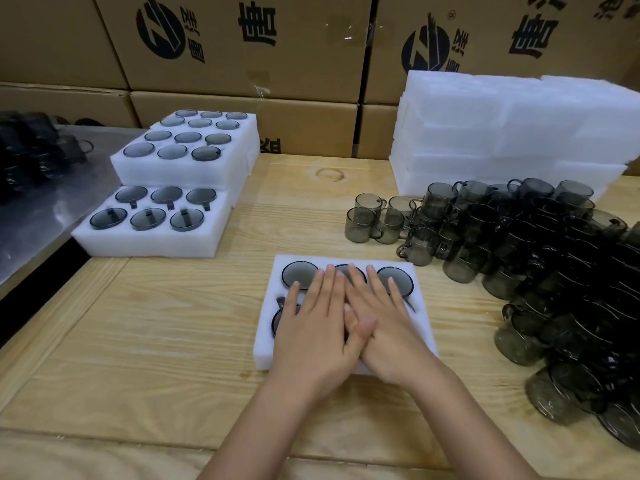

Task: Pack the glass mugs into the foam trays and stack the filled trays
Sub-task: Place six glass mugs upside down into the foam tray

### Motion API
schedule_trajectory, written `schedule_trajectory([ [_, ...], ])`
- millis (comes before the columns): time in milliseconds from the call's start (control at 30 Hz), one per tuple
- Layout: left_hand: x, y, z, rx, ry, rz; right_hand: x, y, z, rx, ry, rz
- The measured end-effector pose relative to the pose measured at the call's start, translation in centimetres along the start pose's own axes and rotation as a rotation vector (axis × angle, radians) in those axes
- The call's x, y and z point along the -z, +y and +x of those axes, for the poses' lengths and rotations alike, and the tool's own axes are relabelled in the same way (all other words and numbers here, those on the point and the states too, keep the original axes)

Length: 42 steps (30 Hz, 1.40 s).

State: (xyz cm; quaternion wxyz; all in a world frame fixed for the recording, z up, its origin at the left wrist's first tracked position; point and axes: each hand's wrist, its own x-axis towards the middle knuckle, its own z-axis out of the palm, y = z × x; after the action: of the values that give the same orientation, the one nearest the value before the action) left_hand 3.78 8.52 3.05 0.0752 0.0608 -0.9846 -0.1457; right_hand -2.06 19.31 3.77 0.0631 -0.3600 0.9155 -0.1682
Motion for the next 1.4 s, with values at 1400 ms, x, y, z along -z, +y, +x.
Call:
schedule_trajectory([
  [1400, -3.9, -2.6, 1.6, -0.375, 0.821, 0.235, 2.1, 12.7, -14.0, -0.729, 0.963, -0.187],
])
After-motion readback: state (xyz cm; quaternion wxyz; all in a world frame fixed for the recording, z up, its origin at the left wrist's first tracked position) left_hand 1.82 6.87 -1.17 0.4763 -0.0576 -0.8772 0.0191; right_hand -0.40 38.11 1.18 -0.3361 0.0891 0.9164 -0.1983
